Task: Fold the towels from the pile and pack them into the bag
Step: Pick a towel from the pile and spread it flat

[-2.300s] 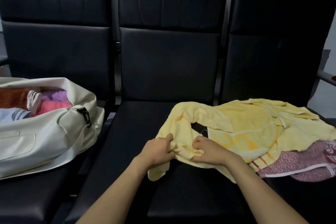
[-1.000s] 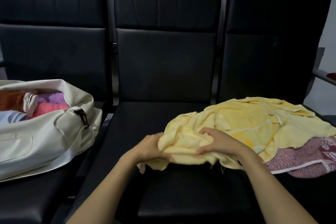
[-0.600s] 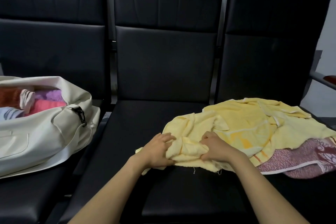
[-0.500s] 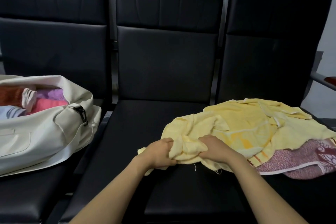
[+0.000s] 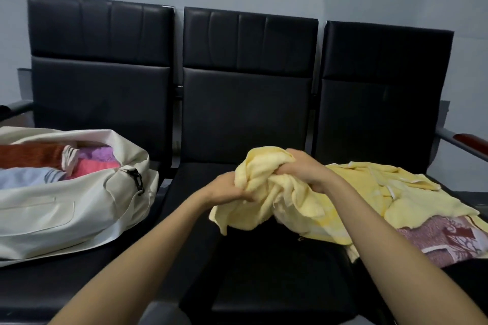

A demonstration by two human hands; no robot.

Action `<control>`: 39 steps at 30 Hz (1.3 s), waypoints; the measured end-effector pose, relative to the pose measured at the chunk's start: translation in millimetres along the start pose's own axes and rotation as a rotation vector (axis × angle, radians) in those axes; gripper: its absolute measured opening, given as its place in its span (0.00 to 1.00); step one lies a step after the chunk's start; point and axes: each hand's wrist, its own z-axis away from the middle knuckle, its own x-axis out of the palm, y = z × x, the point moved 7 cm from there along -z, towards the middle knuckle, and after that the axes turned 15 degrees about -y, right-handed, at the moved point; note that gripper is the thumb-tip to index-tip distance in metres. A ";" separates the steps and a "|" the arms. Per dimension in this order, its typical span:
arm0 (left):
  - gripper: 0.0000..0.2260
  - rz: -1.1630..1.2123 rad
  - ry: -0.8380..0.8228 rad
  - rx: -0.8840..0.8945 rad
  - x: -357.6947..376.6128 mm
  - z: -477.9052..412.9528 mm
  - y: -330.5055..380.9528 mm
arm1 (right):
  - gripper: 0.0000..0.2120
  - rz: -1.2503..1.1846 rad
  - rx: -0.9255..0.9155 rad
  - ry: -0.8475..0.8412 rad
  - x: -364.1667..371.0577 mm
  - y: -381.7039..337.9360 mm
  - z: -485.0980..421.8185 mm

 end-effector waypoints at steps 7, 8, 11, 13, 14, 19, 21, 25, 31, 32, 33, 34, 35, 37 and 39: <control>0.17 0.297 0.086 0.178 -27.9 19.4 60.6 | 0.15 0.065 -0.142 0.021 -37.2 -101.9 20.3; 0.17 0.206 0.048 0.110 -31.3 21.9 57.2 | 0.15 0.087 -0.143 0.015 -43.2 -107.5 25.5; 0.15 0.115 0.021 0.011 -53.4 36.0 42.4 | 0.19 0.193 -0.090 -0.059 -54.6 -106.9 37.9; 0.20 0.270 0.005 0.072 -69.4 47.4 39.6 | 0.22 0.258 -0.017 -0.164 -50.9 -95.2 42.8; 0.22 0.340 -0.026 0.089 -75.5 51.2 39.8 | 0.24 0.283 0.019 -0.223 -46.3 -88.7 44.3; 0.19 0.217 -0.246 -0.017 -84.6 57.4 47.1 | 0.25 0.308 0.144 -0.411 -30.2 -58.8 35.9; 0.18 -0.005 -0.347 -0.116 -81.8 54.6 44.6 | 0.23 0.413 0.208 -0.403 -28.7 -46.3 25.2; 0.09 -0.681 0.081 -0.283 -117.4 27.1 43.4 | 0.06 0.806 0.193 -0.023 -40.7 -38.1 -17.5; 0.05 -0.819 0.773 0.042 -142.1 27.6 72.9 | 0.15 0.983 -0.055 0.633 -58.7 -64.8 -26.0; 0.05 -0.816 0.752 0.058 -137.5 25.0 65.4 | 0.15 1.006 -0.057 0.621 -56.5 -62.3 -27.1; 0.06 -0.802 0.702 0.055 -130.7 20.3 53.5 | 0.15 1.021 -0.049 0.585 -53.6 -55.3 -30.4; 0.07 -0.773 0.627 0.025 -123.2 13.4 36.6 | 0.15 1.024 -0.033 0.537 -49.4 -45.8 -33.5; 0.08 -0.722 0.541 -0.020 -114.1 6.4 17.2 | 0.14 1.015 -0.013 0.479 -44.3 -32.9 -37.3; 0.11 -0.583 0.387 -0.104 -91.8 -4.1 -23.3 | 0.13 0.987 0.027 0.347 -29.8 -5.4 -43.7; 0.17 -0.486 0.234 -0.183 -65.4 -9.1 -56.9 | 0.12 0.915 0.057 0.150 -10.1 25.5 -50.7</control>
